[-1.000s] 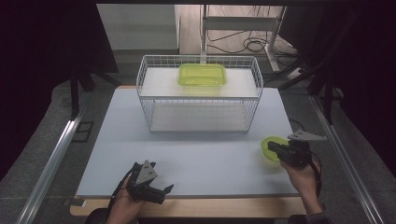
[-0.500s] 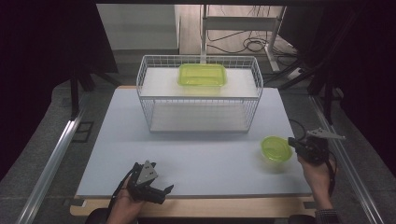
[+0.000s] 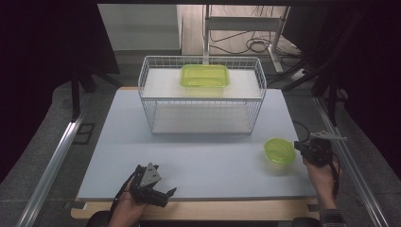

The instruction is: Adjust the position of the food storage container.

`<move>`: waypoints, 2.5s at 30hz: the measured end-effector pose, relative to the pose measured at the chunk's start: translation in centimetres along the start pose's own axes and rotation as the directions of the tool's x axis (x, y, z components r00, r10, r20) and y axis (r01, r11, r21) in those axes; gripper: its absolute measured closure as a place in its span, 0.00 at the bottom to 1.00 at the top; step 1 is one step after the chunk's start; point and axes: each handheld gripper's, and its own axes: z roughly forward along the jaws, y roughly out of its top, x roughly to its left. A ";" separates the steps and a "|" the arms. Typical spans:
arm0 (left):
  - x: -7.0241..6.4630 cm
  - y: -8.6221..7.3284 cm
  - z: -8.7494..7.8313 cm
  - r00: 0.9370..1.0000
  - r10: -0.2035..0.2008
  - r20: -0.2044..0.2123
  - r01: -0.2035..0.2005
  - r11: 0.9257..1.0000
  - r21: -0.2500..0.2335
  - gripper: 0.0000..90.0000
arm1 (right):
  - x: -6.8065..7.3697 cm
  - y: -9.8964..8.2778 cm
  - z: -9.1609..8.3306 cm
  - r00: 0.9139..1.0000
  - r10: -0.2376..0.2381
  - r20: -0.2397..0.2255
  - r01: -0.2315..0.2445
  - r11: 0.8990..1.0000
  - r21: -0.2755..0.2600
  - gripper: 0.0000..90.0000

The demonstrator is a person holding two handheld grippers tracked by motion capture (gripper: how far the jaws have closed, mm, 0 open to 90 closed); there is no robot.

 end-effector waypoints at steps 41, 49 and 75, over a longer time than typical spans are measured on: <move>-0.1 0.0 0.1 1.000 0.000 0.002 0.000 1.000 0.006 0.02 | 3.6 -1.6 0.8 0.985 -0.029 -0.171 0.053 0.989 0.135 0.99; -0.1 0.0 0.1 1.000 0.002 0.002 -0.002 1.000 0.010 0.02 | 4.9 -2.1 1.3 0.969 -0.035 -0.243 0.077 0.983 0.166 0.99; -0.1 0.0 0.2 1.000 0.009 0.003 -0.009 1.000 0.016 0.02 | 10.2 -0.6 3.6 0.919 -0.064 -0.388 0.134 0.979 0.155 0.99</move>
